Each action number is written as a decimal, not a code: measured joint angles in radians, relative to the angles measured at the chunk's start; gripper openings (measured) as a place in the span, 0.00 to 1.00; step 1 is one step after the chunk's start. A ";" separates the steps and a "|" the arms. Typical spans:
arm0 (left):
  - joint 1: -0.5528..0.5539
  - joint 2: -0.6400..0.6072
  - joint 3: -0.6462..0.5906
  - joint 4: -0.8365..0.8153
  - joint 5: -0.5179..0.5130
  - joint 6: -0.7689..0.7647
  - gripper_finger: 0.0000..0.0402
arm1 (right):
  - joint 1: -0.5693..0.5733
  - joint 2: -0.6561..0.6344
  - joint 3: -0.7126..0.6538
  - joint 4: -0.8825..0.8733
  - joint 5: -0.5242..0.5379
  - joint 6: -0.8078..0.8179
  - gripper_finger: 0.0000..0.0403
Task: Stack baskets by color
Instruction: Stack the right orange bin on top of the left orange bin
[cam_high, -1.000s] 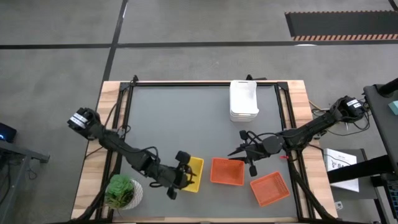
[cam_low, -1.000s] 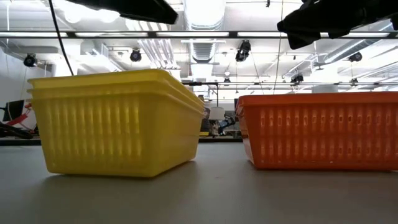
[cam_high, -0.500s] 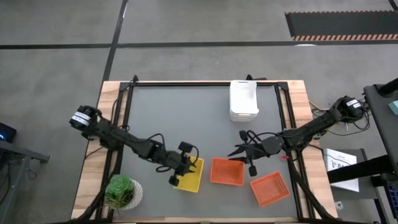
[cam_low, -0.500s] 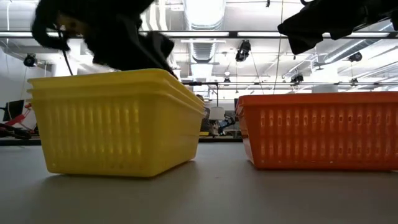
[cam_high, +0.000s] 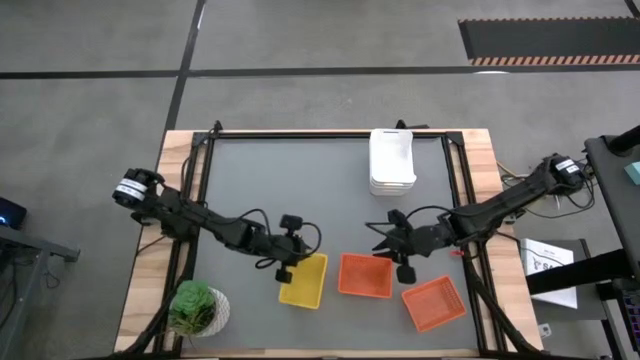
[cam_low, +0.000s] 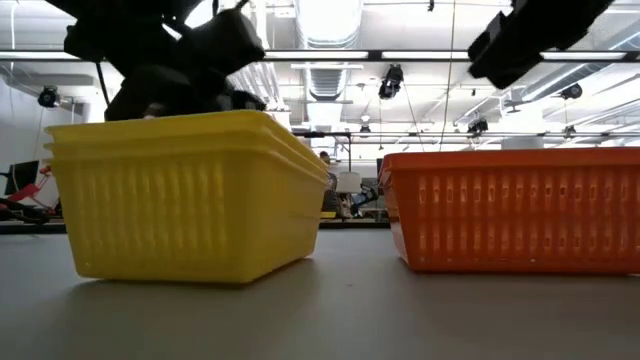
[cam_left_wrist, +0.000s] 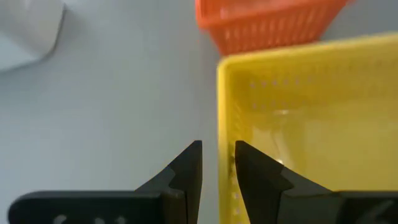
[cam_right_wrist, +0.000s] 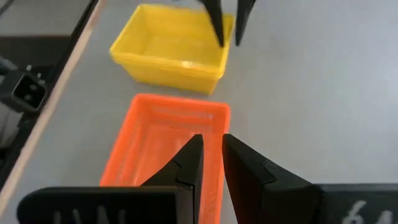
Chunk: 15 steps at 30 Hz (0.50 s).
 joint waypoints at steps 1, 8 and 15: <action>0.001 0.000 0.000 -0.018 -0.001 -0.001 0.20 | 0.009 -0.001 0.015 -0.034 0.000 0.011 0.13; 0.003 -0.010 -0.001 -0.133 -0.023 -0.050 0.20 | 0.067 0.005 0.116 -0.160 -0.002 0.089 0.13; 0.004 -0.063 -0.002 -0.171 -0.057 -0.022 0.20 | 0.125 0.005 0.164 -0.210 -0.004 0.183 0.13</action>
